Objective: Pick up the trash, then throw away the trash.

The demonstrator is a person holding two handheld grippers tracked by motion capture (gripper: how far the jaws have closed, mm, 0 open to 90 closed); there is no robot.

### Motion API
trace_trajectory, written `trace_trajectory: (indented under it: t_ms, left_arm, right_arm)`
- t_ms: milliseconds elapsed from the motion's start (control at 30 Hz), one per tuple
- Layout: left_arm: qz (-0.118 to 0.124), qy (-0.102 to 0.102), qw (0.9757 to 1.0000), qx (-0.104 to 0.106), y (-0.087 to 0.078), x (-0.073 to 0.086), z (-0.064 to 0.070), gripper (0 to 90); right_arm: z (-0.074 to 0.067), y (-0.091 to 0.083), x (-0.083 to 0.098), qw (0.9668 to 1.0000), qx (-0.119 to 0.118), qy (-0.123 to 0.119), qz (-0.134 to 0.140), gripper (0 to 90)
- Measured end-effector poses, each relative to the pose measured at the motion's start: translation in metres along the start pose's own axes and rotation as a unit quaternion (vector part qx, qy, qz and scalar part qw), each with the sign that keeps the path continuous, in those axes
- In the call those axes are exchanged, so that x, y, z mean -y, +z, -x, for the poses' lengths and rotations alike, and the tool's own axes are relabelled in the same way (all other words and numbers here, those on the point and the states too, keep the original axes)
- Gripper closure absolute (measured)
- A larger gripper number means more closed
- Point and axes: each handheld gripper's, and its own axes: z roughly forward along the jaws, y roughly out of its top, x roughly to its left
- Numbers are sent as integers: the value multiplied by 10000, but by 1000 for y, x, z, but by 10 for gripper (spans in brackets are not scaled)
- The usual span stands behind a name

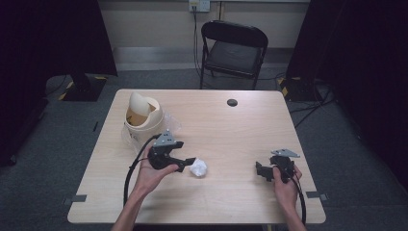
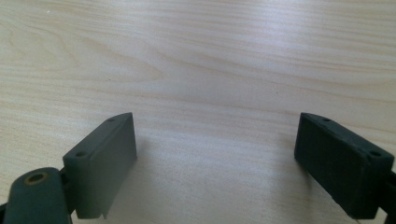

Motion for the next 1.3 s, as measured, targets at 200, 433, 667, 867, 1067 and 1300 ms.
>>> trace_trajectory:
  t_ms: [200, 433, 667, 867, 1067, 1300]
  left_arm:
    - [-409, -36, 9990, 201, 25, 8, 6, 191]
    - [-794, -109, 9963, 318, 49, 17, 3, 188]
    - [-970, -173, 9945, 347, 64, 29, -2, 223]
    - [-933, -59, 9951, 336, 67, 30, 1, 313]
    - [-907, 83, 9953, 323, 69, 32, 6, 441]
    - [-911, 183, 9952, 305, 69, 35, 10, 547]
  right_arm:
    - [0, 0, 0, 10000, 0, 0, 1, 121]
    - [0, 0, 0, 10000, -1, 0, 1, 120]
    - [0, 0, 0, 10000, -1, 1, 0, 121]
    - [0, 0, 0, 10000, 7, 5, 3, 121]
    - [0, 0, 0, 10000, 4, 5, 3, 121]
    - [0, 0, 0, 10000, 5, 5, 3, 121]
